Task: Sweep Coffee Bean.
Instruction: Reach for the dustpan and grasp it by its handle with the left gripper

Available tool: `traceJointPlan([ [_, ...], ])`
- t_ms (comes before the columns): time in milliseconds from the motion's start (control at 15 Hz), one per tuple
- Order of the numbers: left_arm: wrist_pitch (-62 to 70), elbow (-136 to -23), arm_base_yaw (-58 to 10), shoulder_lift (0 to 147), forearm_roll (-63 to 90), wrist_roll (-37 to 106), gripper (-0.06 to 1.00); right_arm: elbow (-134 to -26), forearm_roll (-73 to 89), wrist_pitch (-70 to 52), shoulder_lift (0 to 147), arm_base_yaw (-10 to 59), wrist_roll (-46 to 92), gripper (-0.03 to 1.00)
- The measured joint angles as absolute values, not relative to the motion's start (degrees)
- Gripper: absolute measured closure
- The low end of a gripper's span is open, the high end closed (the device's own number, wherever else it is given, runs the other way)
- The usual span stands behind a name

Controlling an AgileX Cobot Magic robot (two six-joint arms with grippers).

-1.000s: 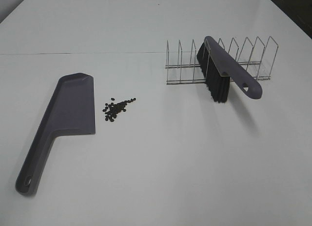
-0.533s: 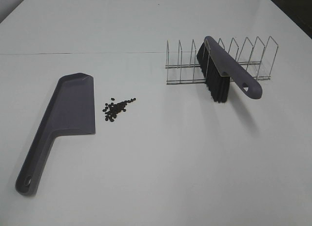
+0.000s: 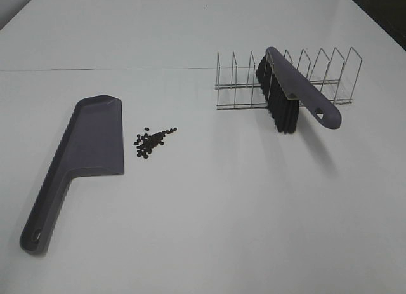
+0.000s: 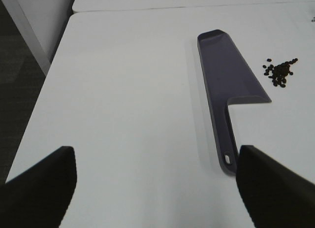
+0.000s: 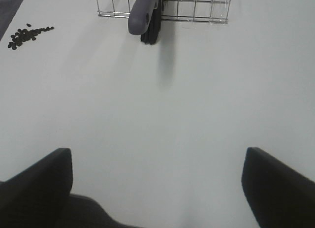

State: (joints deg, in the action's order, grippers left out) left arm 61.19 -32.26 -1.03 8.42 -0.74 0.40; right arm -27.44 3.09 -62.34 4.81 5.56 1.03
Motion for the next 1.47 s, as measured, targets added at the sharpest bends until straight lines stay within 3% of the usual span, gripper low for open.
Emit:
traceJointPlan([
  [933,50.25,-33.17,-1.03,54.60,4.58,0.86,0.13,-41.83,3.04,-59.36,39.19,5.56,1.09,0.19],
  [1267,44.06,-44.00,-1.32,77.06,6.30,1.60,0.15,-42.51,3.04,-56.89,43.09,5.56,1.15,0.19],
  [1467,42.34,-49.79,-7.33,88.29,6.76,1.09,0.15,-42.51,3.04,-56.26,43.09,5.56,1.15,0.20],
])
